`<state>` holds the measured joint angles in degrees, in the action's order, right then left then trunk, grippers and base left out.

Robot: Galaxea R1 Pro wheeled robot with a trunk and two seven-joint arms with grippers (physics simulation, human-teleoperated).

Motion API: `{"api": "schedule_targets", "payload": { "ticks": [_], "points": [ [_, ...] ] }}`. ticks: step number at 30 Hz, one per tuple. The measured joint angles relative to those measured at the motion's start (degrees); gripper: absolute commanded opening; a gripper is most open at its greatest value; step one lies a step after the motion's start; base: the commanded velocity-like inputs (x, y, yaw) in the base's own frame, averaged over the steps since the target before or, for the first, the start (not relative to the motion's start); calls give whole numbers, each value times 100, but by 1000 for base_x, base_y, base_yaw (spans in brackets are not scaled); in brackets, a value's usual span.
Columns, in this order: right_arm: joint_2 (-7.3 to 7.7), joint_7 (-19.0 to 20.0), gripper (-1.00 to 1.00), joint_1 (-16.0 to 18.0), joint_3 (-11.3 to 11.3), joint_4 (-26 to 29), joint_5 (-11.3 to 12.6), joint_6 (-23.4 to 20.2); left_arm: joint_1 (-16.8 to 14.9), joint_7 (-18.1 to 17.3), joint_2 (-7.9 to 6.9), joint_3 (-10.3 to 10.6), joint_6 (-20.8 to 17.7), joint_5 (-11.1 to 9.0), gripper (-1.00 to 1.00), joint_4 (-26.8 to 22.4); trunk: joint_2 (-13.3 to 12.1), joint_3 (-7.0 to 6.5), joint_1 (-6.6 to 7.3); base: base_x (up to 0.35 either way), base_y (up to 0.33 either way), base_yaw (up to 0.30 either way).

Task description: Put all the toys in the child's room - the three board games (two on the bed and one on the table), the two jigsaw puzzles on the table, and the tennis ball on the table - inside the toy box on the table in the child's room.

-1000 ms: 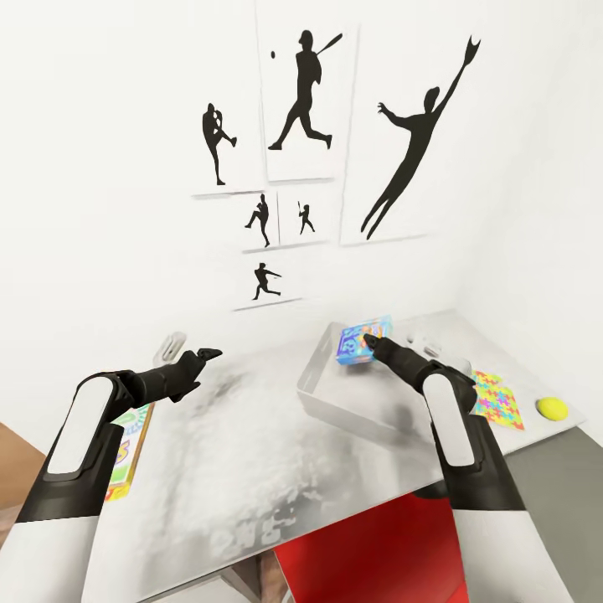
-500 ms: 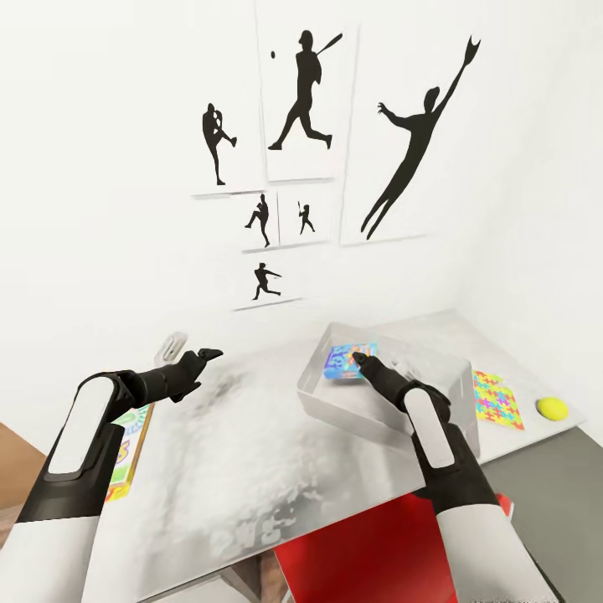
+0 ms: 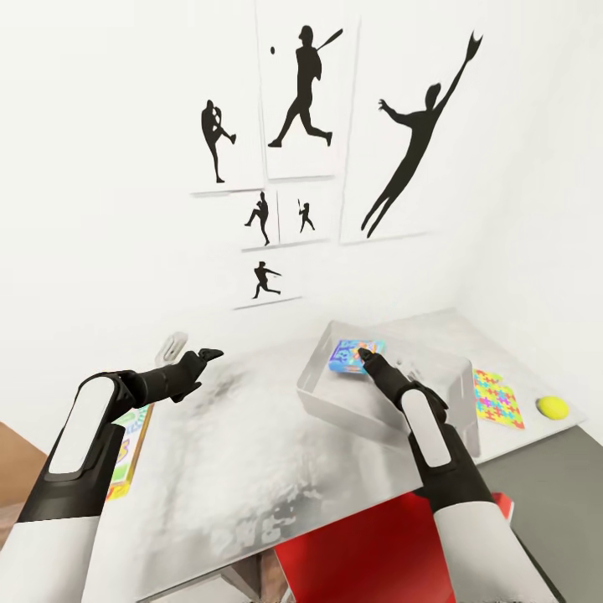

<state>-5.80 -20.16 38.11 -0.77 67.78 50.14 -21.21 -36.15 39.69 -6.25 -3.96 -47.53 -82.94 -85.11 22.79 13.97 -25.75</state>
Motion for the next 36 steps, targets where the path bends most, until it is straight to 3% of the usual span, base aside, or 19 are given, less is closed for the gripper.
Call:
{"api": "schedule_targets", "payload": {
  "ticks": [11,36],
  "points": [
    [-13,-2,-100,94,12,-189,7,293,0,0,1,5,0,10,100,0,0,93,0,0,0,0],
    [26,11,-100,342,37,-206,47,229,-2,1,36,14,0,58,100,0,1,319,0,0,0,0]
  ]
}}
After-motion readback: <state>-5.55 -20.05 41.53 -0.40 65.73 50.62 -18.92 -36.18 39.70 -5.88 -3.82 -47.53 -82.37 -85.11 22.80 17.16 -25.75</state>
